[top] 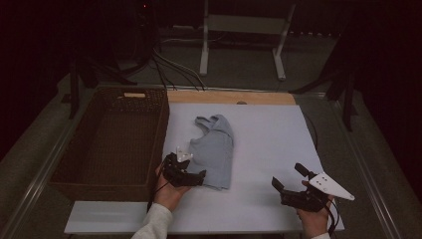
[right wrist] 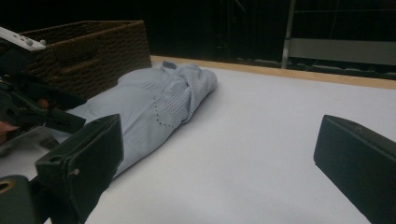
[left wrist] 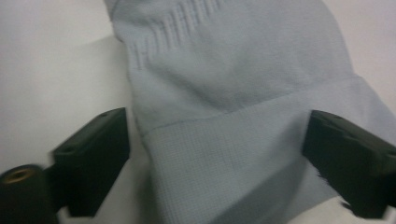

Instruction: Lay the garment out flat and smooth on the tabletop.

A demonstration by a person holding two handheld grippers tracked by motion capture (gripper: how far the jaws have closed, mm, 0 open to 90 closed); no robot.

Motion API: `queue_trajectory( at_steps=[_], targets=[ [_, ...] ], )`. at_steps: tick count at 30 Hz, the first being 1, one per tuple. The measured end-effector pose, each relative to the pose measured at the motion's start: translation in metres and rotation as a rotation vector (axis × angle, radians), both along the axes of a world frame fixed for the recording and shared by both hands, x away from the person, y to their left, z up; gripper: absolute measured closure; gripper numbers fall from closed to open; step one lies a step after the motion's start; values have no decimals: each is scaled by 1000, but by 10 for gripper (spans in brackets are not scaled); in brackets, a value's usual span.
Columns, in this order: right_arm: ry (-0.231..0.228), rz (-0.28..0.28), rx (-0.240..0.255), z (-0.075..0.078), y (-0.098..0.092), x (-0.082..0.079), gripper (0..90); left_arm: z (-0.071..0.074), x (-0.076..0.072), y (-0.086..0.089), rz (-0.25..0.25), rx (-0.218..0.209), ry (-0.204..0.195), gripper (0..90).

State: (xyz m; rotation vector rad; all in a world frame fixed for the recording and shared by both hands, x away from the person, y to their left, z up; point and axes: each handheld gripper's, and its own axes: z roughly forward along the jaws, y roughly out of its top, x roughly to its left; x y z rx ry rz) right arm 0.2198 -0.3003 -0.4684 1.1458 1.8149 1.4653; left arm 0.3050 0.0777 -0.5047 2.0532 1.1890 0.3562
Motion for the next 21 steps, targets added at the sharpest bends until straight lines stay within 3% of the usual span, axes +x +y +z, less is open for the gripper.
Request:
queue_trajectory(
  at_steps=[9,13,15,21],
  targets=[
    [-4,1,-1,0,0,0,19,7,-4,0,-31,1,-28,613],
    [-2,-2,2,0,0,0,19,12,-5,1,-36,-19,-42,795],
    [-4,-1,0,0,0,0,19,15,-6,1,-41,-30,-47,839],
    [-2,-2,2,0,0,0,19,24,-7,-2,-64,-51,-67,852]
  ],
)
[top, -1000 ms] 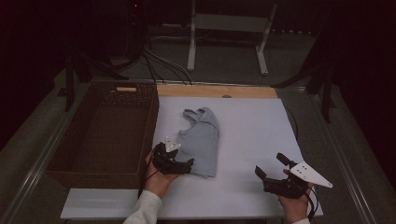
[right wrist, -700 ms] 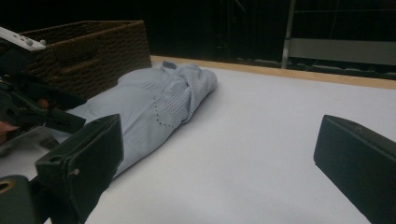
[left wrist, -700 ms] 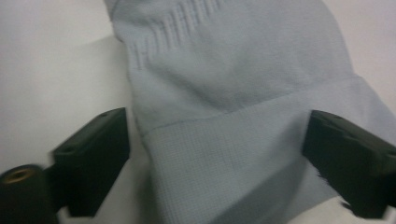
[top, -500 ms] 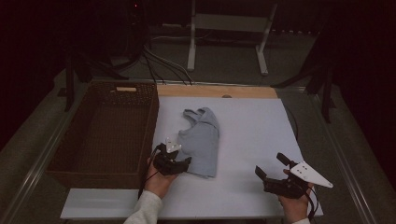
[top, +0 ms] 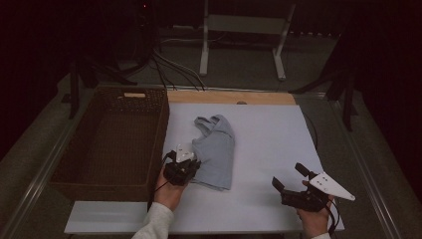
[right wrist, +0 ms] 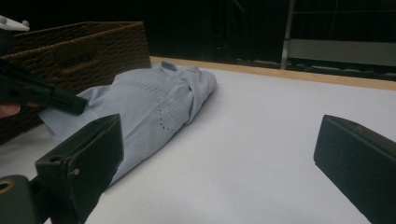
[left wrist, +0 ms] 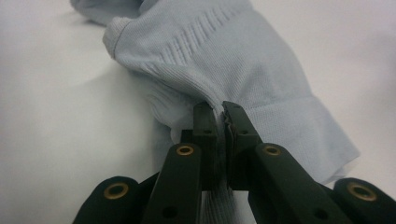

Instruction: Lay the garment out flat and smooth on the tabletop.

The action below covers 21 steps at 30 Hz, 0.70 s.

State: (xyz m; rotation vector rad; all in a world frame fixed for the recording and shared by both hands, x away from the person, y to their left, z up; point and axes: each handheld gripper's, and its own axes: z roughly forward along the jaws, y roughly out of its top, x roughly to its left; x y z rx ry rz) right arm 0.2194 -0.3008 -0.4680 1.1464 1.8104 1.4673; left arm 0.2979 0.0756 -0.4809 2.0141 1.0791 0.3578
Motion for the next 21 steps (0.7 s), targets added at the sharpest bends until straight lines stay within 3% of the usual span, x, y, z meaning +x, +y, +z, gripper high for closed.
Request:
queue_trajectory(
  at_steps=[10,21],
  targets=[
    [-1,1,-2,0,0,0,19,22,-4,-19,-61,-37,-49,853],
    [-2,-2,1,0,-1,0,19,35,-5,-47,-145,-43,-77,854]
  ],
)
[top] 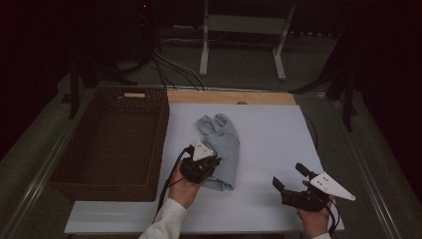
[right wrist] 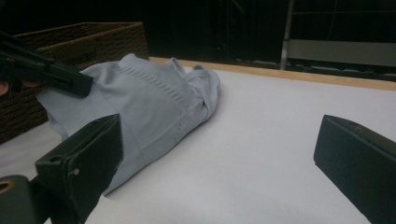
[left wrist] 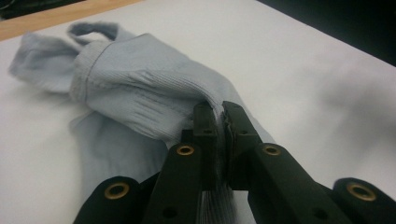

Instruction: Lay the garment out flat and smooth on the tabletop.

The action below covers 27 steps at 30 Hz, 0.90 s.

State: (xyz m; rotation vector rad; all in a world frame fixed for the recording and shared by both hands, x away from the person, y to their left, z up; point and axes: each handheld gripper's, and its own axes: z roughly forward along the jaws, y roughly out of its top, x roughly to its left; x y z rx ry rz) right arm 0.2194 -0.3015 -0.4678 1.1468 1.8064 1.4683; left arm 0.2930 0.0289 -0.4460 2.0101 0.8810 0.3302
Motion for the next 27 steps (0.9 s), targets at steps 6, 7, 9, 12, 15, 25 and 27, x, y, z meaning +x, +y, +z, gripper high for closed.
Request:
queue_trajectory(
  at_steps=[6,7,9,12,15,25,27],
  targets=[
    [-1,-2,0,0,0,0,19,4,-1,-17,-42,-3,-9,854],
    [-1,-3,0,0,0,0,19,4,-1,-19,-50,-3,-9,853],
    [-1,-3,1,0,-1,0,19,4,-1,-25,-61,-6,-11,853],
    [-1,-6,2,0,-1,0,19,4,-1,-34,-84,-4,-10,853],
    [-5,-11,4,1,-2,0,19,4,-3,-45,-112,-2,-13,853],
    [-8,-26,10,1,-5,0,19,2,-6,-70,-170,-3,-6,852],
    [-9,-30,13,1,-6,0,19,2,-8,-74,-180,1,-7,852]
  ],
)
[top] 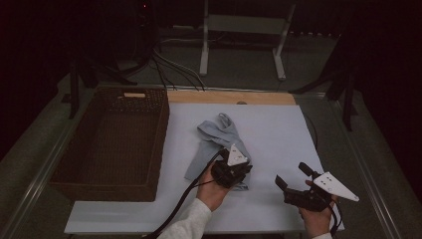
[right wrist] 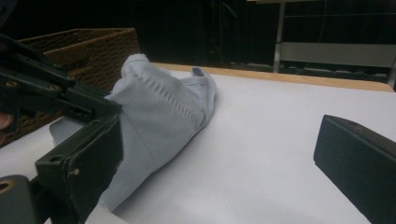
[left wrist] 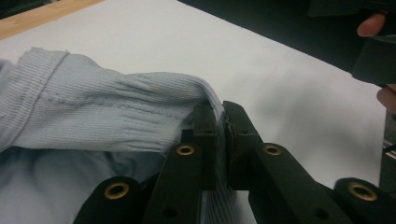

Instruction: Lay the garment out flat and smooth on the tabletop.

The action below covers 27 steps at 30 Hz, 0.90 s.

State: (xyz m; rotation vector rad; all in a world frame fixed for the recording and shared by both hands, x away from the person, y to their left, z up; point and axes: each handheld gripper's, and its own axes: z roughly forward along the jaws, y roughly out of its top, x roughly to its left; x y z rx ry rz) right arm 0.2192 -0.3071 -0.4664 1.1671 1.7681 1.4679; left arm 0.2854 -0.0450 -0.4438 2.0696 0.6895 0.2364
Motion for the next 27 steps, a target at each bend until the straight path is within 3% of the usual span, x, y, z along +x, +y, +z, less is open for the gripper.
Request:
queue_trajectory(
  at_steps=[10,13,16,20,21,26,27],
  targets=[
    [-3,-14,4,1,-2,0,19,-8,1,-16,-55,8,28,834],
    [-6,-17,6,1,-3,-1,19,-11,1,-19,-102,-10,56,735],
    [-5,-18,4,1,-4,-1,19,-12,0,-21,-107,-8,55,630],
    [-8,-19,4,1,-4,-1,19,-10,-2,-21,-123,-29,49,556],
    [-7,-20,5,1,-4,-1,19,-8,-4,-20,-123,-47,42,488],
    [-8,-20,5,1,-4,-1,19,-2,-3,-12,-109,-79,31,378],
    [-7,-21,6,1,-5,-1,19,2,-3,-7,-97,-102,26,355]
  ],
)
